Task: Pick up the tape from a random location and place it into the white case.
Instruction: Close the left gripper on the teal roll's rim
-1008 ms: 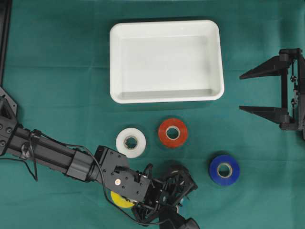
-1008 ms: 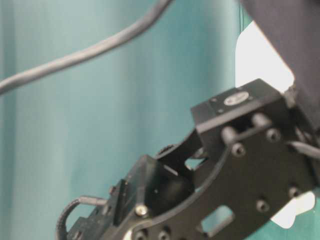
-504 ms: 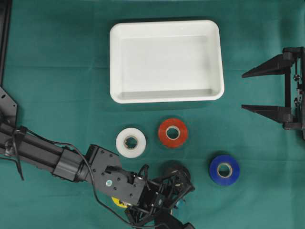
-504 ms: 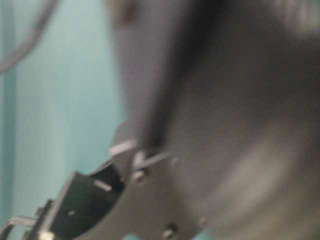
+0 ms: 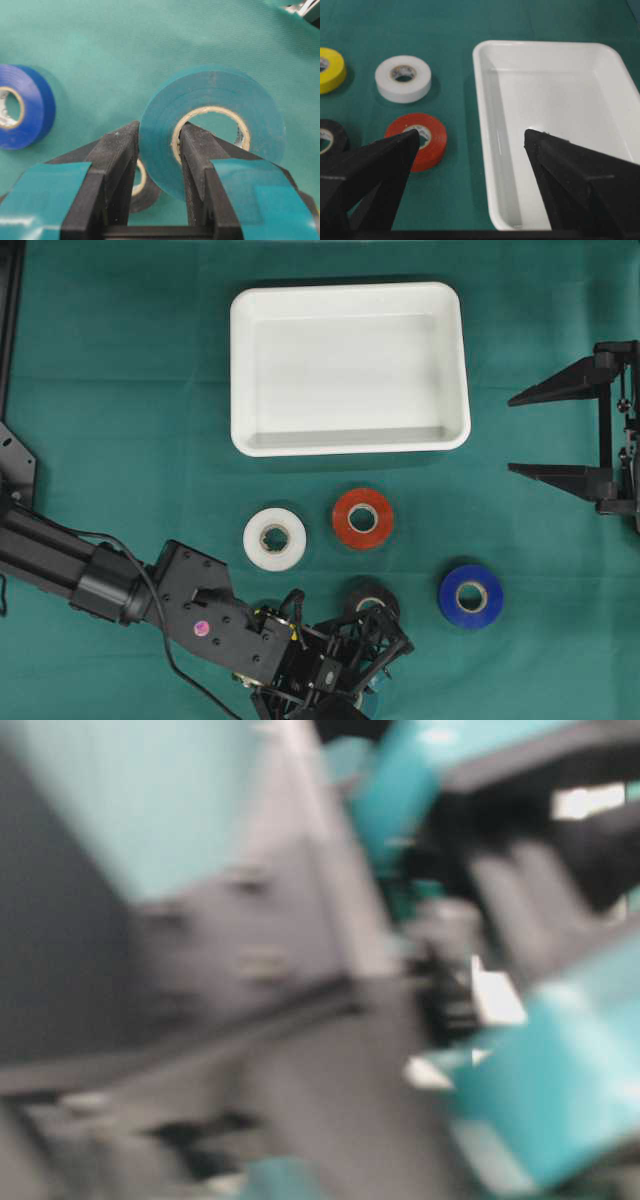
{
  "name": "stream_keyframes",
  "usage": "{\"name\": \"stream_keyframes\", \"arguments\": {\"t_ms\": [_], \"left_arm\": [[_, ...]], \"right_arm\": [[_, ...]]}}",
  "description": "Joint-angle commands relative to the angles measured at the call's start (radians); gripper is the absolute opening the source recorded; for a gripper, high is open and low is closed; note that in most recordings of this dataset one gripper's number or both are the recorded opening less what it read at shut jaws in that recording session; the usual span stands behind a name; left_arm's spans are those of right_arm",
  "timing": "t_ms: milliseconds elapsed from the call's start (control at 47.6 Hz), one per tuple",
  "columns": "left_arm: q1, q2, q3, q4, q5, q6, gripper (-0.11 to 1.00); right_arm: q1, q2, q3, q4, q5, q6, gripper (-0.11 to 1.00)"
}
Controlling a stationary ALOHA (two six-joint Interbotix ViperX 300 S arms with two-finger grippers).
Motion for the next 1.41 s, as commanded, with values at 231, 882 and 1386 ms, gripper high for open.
{"name": "stream_keyframes", "arguments": {"t_ms": [231,882,1386], "left_arm": [[-0.009,-0.069,-0.120,0.008,0.169,0.000,0.21],[-0.008,-0.163,-0.207,0.014,0.298,0.000,0.21],[-0.005,-0.166,-0.201,0.014,0.311,0.000,0.21]], "right_arm": [[0.012,-0.006,-0.021,0.003,-0.005,0.002,0.92],[0.018,-0.014,-0.026,0.003,-0.005,0.002,0.92],[0.018,-0.014,-0.026,0.003,-0.003,0.002,0.92]]}}
